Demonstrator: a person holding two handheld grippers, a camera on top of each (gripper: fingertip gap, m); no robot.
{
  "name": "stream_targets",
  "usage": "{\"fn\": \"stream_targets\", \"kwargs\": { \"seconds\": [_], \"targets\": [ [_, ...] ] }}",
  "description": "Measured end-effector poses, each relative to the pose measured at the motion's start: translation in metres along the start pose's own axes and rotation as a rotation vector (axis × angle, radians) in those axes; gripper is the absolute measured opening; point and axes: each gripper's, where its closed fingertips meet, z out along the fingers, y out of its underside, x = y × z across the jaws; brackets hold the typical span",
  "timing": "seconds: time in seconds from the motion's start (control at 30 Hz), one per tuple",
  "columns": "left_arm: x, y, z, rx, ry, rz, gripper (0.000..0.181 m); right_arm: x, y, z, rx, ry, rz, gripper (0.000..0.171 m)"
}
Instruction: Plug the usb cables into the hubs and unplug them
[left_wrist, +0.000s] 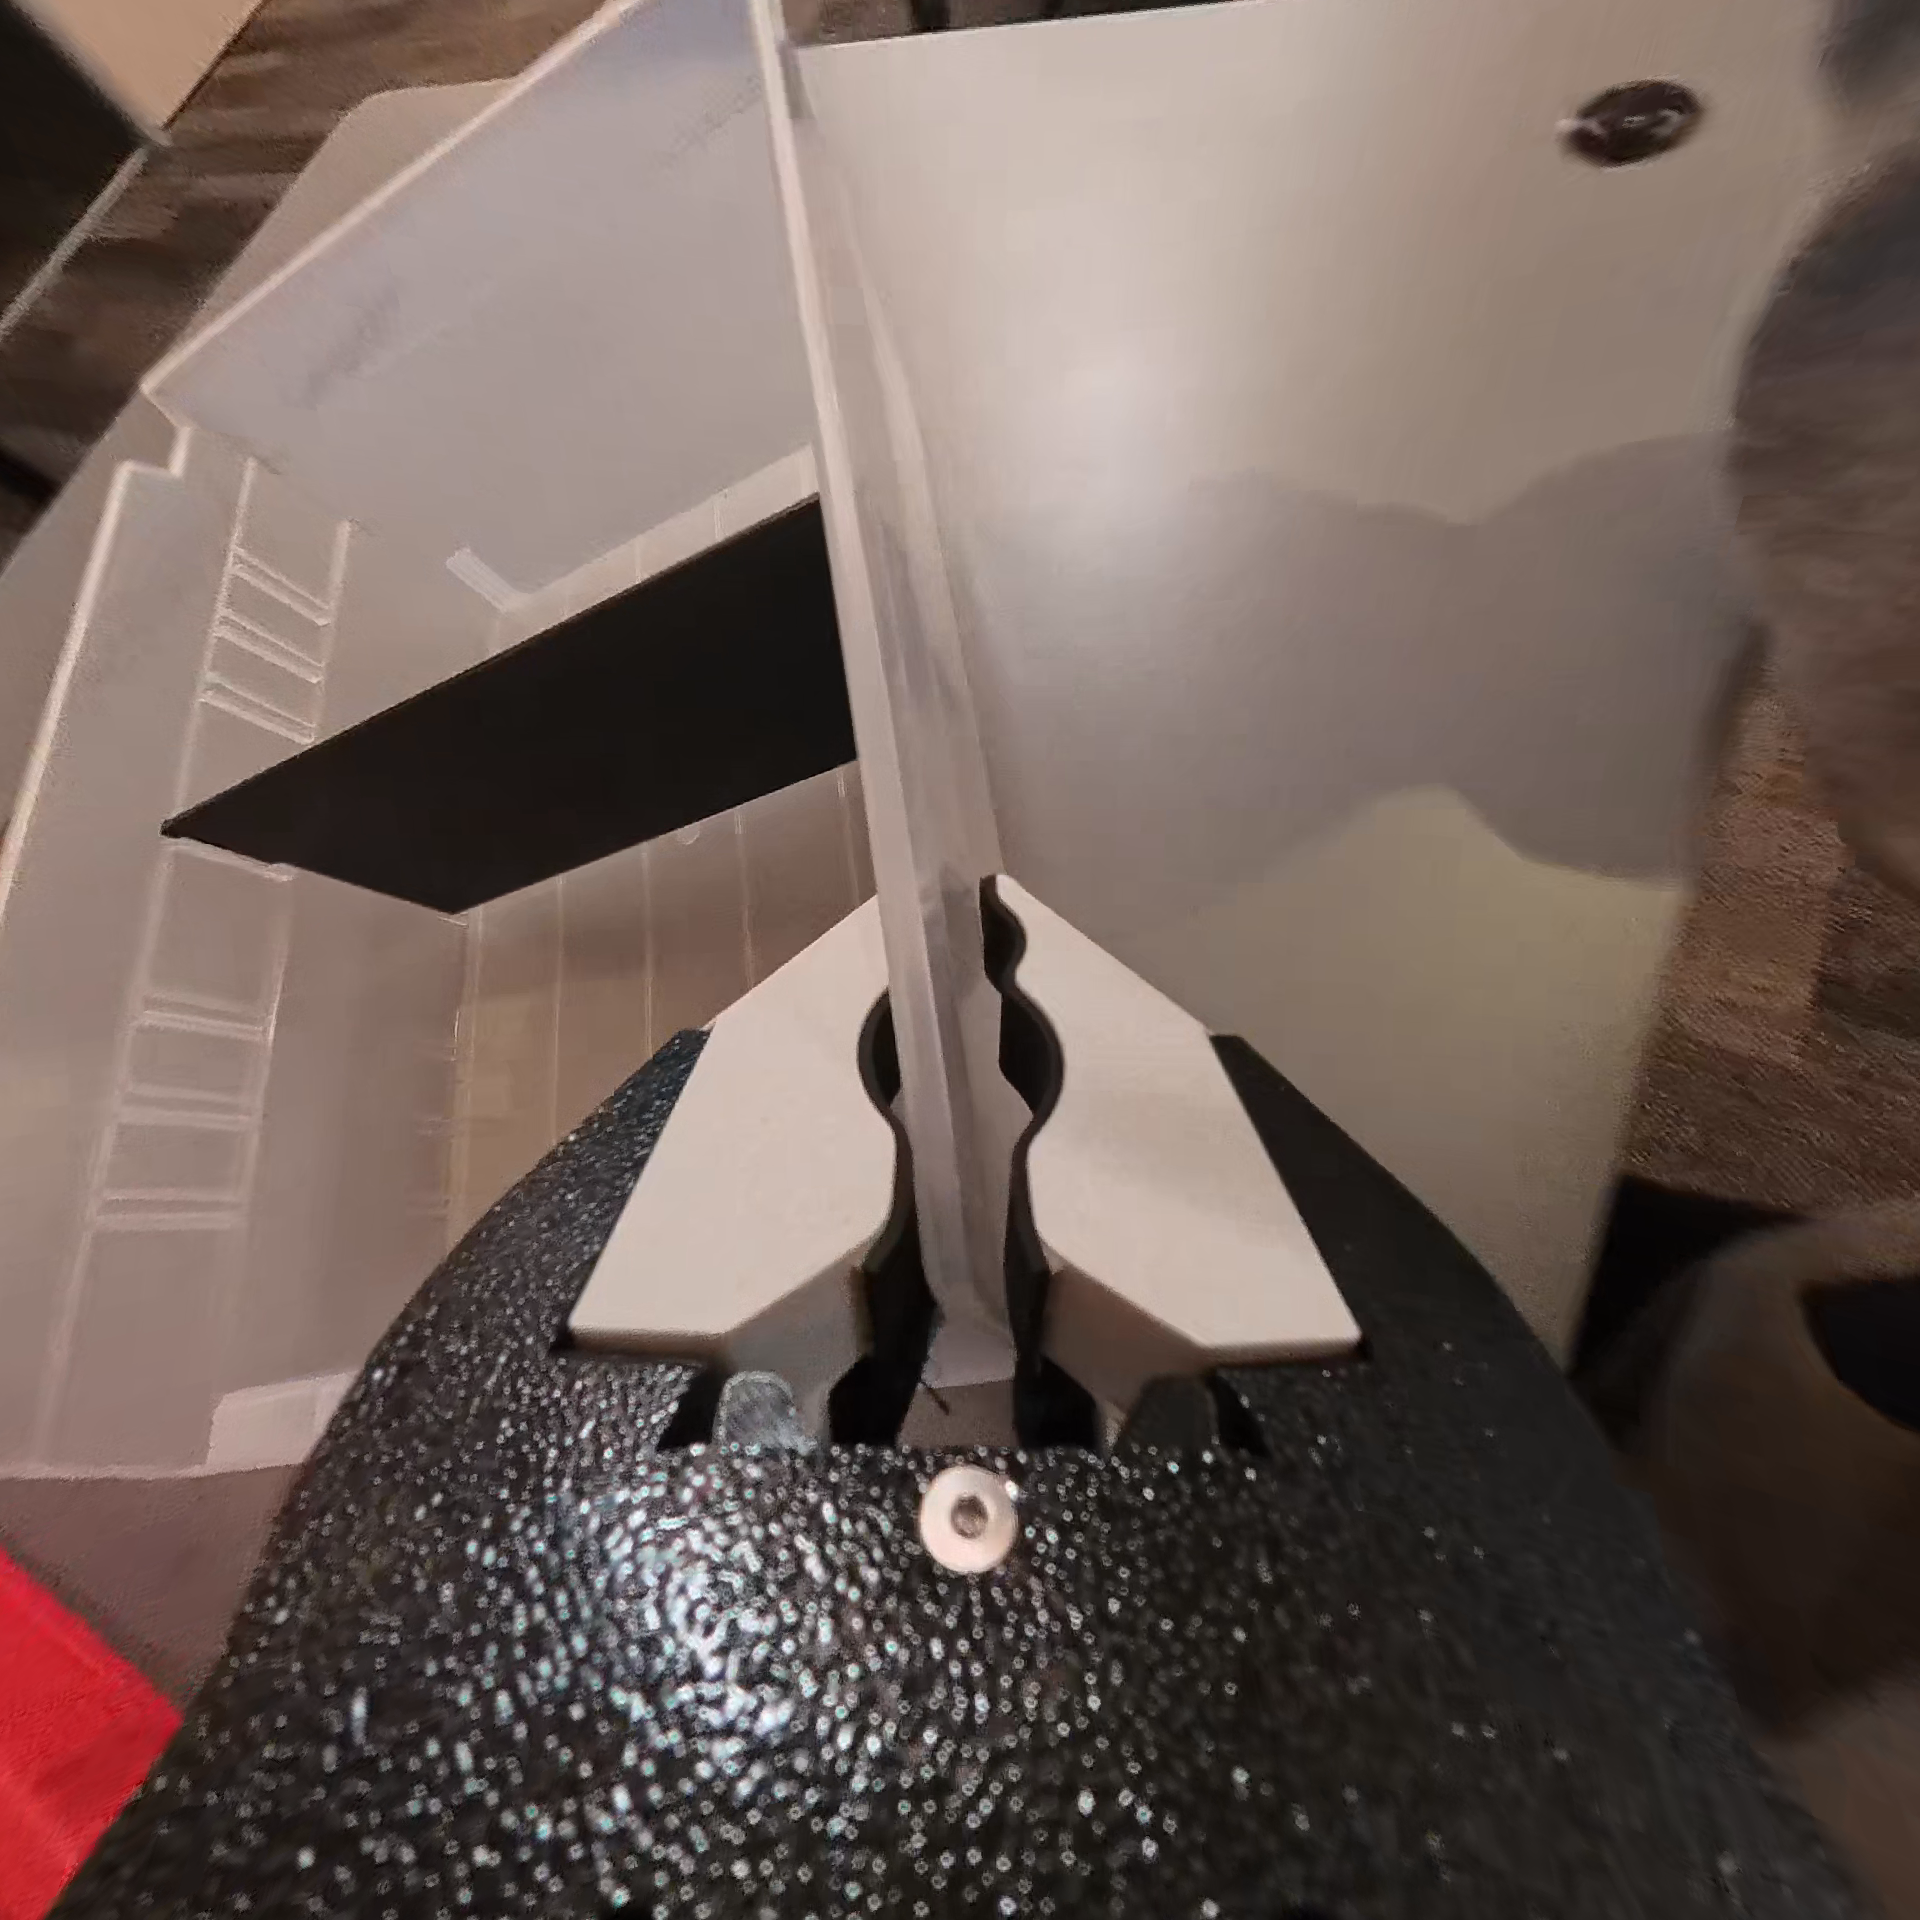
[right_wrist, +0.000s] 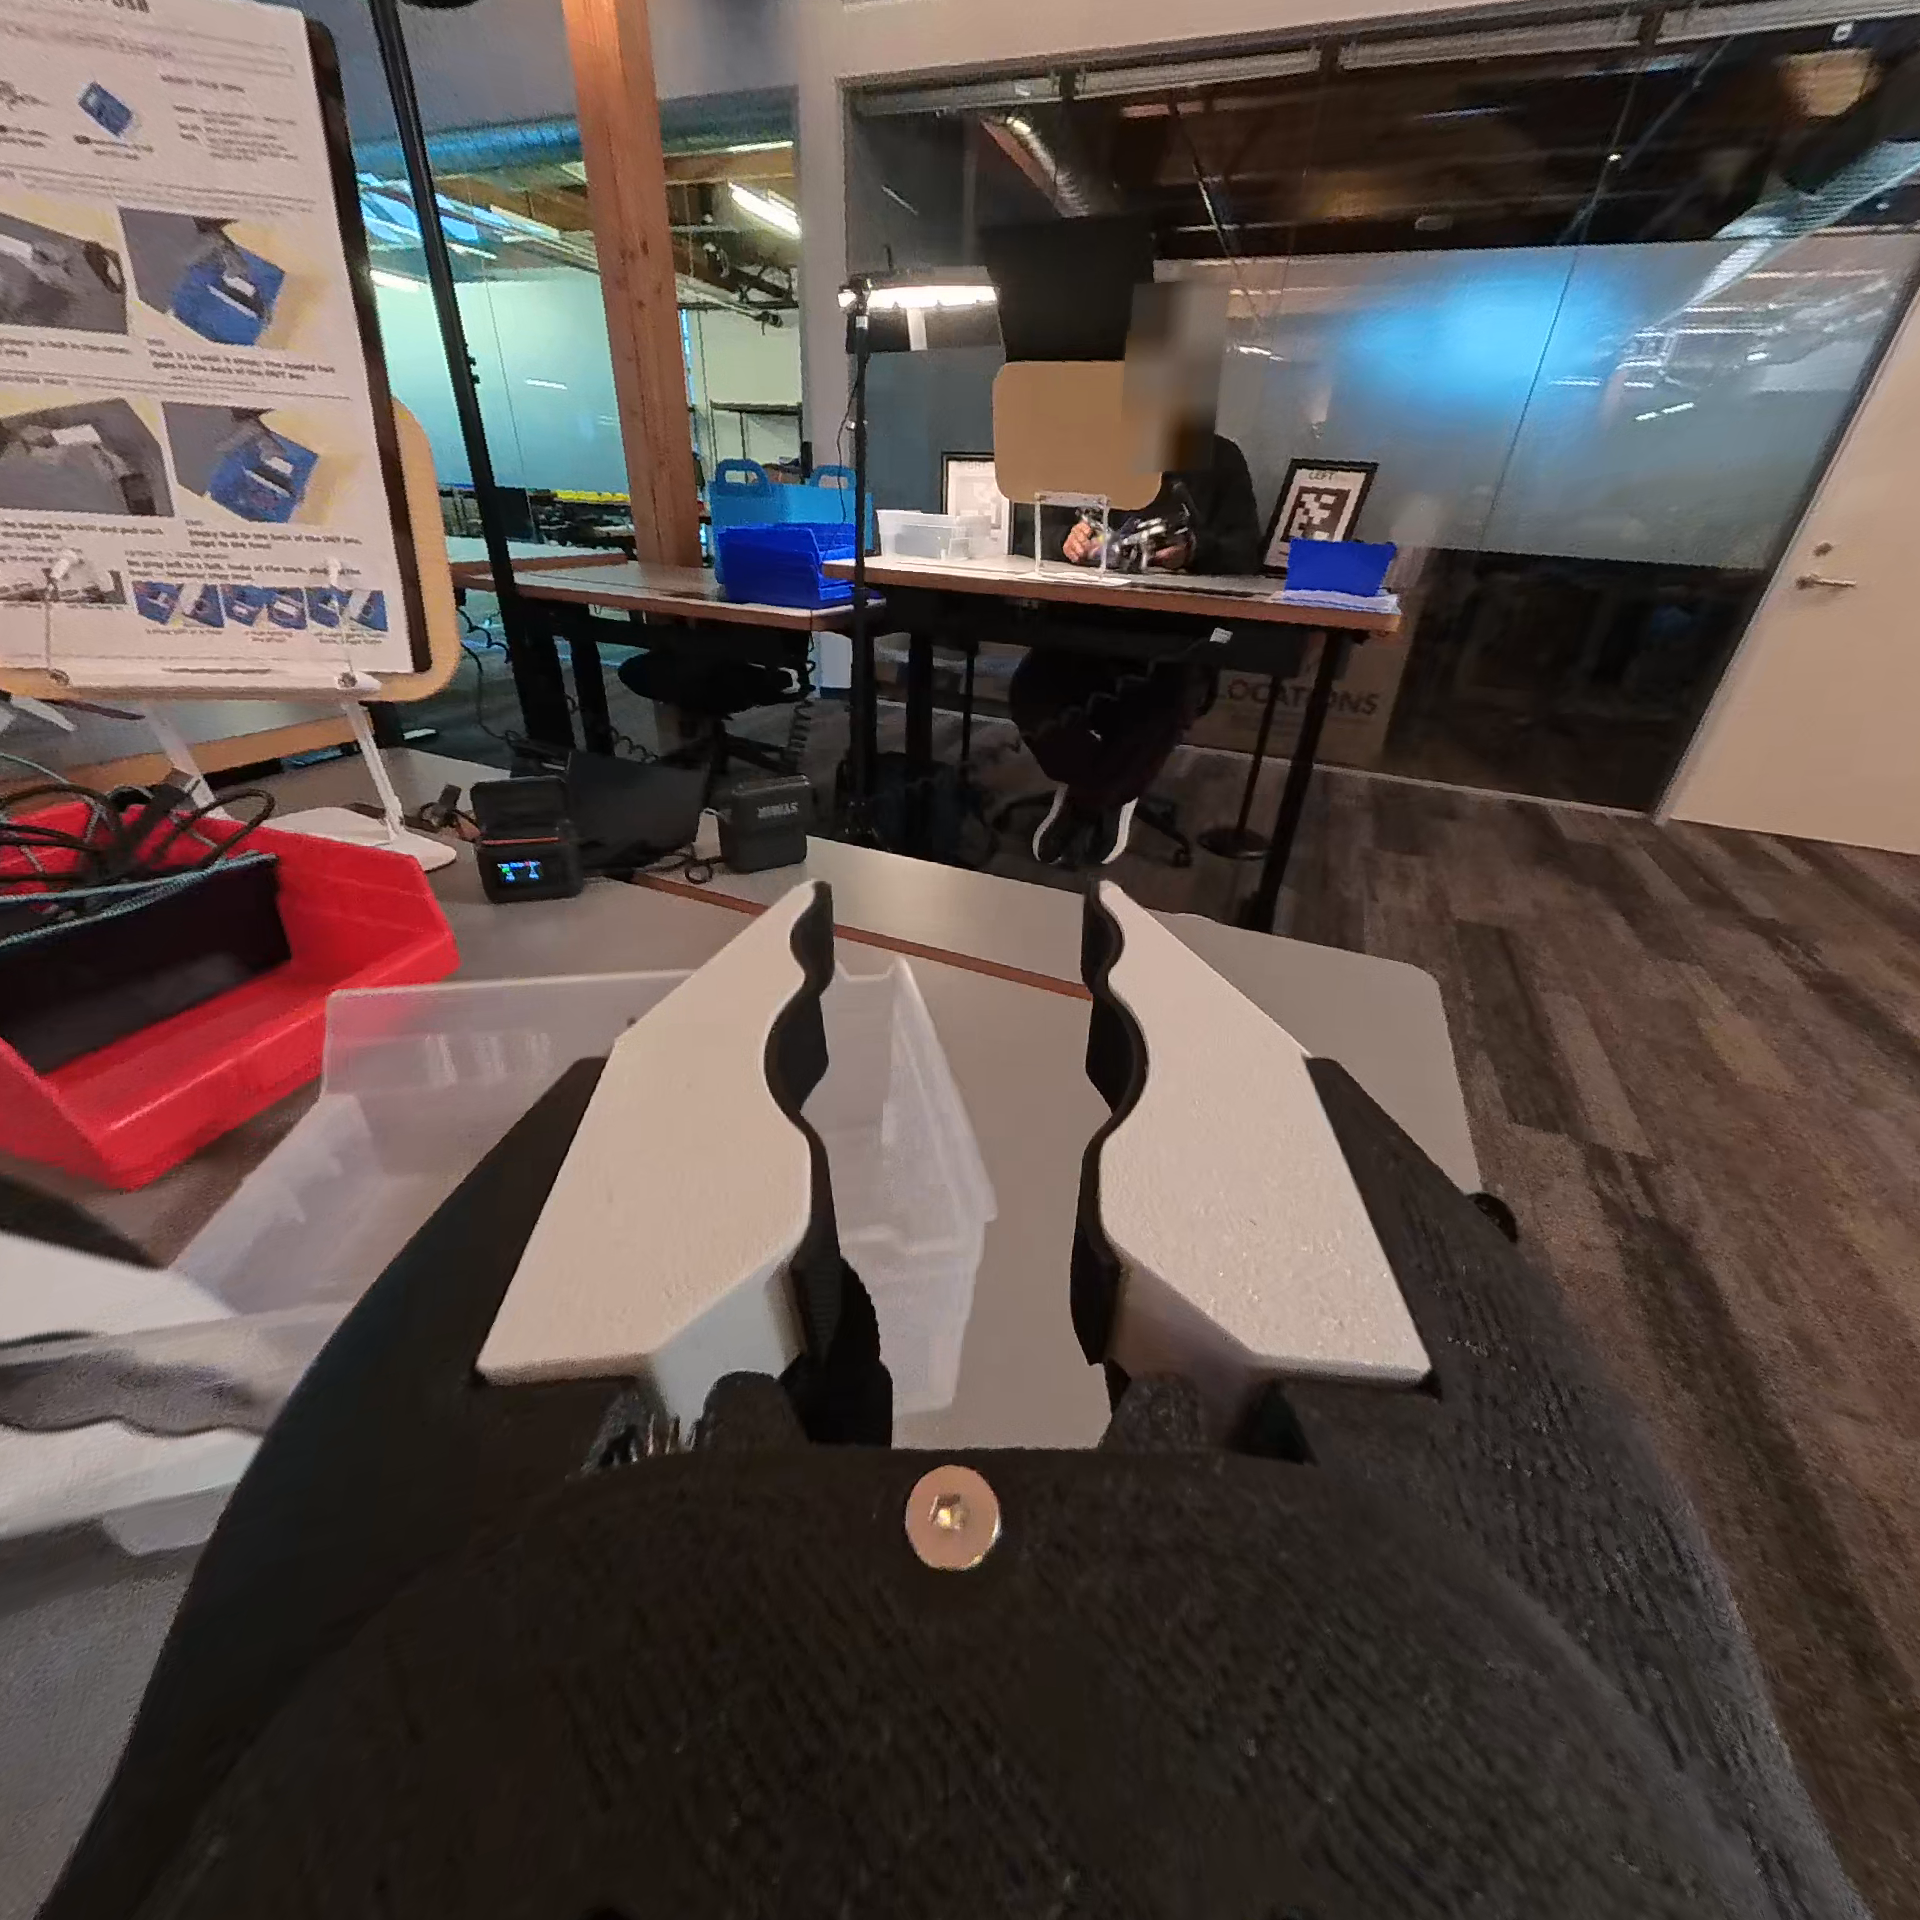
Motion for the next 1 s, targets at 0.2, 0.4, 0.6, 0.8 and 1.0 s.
{"fn": "stream_targets", "kwargs": {
  "seconds": [0.2, 0.4, 0.6, 0.8, 1.0],
  "targets": [
    [-0.026, -0.018, 0.052, -0.017, -0.068, -0.033, 0.007, -0.006, 0.005, 0.005, -0.053, 0.02, -0.082, 0.047],
    [-0.013, -0.026, 0.066, 0.01, 0.05, -0.125, 0.084, -0.027, 0.012, 0.013, -0.106, -0.041, -0.15, 0.049],
    [-0.022, -0.025, -0.016, 0.162, 0.026, -0.029, 0.105, -0.112, 0.041, 0.018, -0.237, -0.403, -0.277, 0.059],
    [-0.092, 0.037, -0.102, 0.094, -0.192, -0.081, 0.114, -0.176, 0.107, 0.002, -0.409, -0.668, -0.45, 0.063],
    [-0.139, 0.104, -0.125, -0.089, -0.335, -0.168, 0.111, -0.194, 0.135, 0.014, -0.471, -0.735, -0.403, 0.066]
  ]
}}
